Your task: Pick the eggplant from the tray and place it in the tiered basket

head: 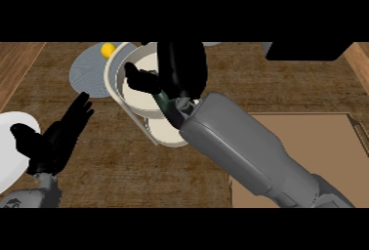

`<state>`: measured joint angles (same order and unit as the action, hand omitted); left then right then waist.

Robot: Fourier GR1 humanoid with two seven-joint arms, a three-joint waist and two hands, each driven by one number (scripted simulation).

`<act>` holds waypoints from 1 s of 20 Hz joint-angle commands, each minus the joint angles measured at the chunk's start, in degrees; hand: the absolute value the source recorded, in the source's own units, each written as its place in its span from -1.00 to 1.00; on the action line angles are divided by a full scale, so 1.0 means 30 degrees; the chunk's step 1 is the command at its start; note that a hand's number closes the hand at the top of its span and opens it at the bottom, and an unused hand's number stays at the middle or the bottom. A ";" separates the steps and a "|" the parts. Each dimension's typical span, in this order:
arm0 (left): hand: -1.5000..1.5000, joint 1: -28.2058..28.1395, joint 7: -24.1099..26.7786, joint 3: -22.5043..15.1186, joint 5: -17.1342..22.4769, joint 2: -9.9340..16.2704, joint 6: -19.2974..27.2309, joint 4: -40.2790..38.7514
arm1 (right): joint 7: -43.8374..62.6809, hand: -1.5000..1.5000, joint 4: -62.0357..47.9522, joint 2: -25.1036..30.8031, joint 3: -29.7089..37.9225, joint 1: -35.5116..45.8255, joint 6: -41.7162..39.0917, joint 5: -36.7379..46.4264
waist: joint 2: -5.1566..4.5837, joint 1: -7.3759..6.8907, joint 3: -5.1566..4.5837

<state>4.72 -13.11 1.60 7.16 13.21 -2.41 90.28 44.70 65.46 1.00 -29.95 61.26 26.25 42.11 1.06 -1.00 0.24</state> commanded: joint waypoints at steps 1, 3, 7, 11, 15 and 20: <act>0.00 -0.0083 0.0218 0.0225 -0.0080 0.0114 -0.0229 -0.0121 | -0.0157 -1.00 -0.2257 -0.0316 -0.1017 0.0600 0.1422 -0.0416 | -0.0420 -0.0154 -0.0093; 0.00 -0.0551 0.0675 -0.0245 -0.0430 -0.0293 -0.0156 0.0197 | -0.1193 -1.00 -0.2149 -0.0314 -0.0653 -0.0189 0.2446 -0.1176 | -0.0417 -0.0127 -0.0087; 0.00 -0.0327 0.0499 0.0336 -0.0189 -0.0050 -0.0249 -0.0223 | -0.1798 -1.00 -0.2214 -0.0312 0.0873 0.0372 0.3729 -0.2892 | -0.0433 -0.0073 -0.0084; 0.00 -0.1081 -0.0496 0.0335 0.0294 0.0085 -0.0548 0.1113 | -0.2558 -1.00 -0.0972 -0.0315 0.1743 -0.0262 0.5503 -0.4612 | -0.0382 -0.0140 -0.0069; 0.00 -0.0998 0.0266 0.0134 -0.0330 -0.0221 -0.0257 0.0658 | -0.3312 -1.00 0.0054 -0.0321 0.3314 -0.0480 0.6783 -0.6316 | -0.0384 -0.0027 -0.0066; 0.00 -0.0480 0.0886 0.1094 0.0206 0.0279 -0.0913 -0.0694 | -0.3291 -1.00 0.2910 0.0228 0.5098 -0.1958 0.7312 -0.6274 | -0.0306 0.0443 -0.0079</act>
<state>3.10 -11.35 3.67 7.05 13.32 -3.94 89.71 34.21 69.71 1.09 -17.87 57.67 45.28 23.39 0.11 -0.27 0.06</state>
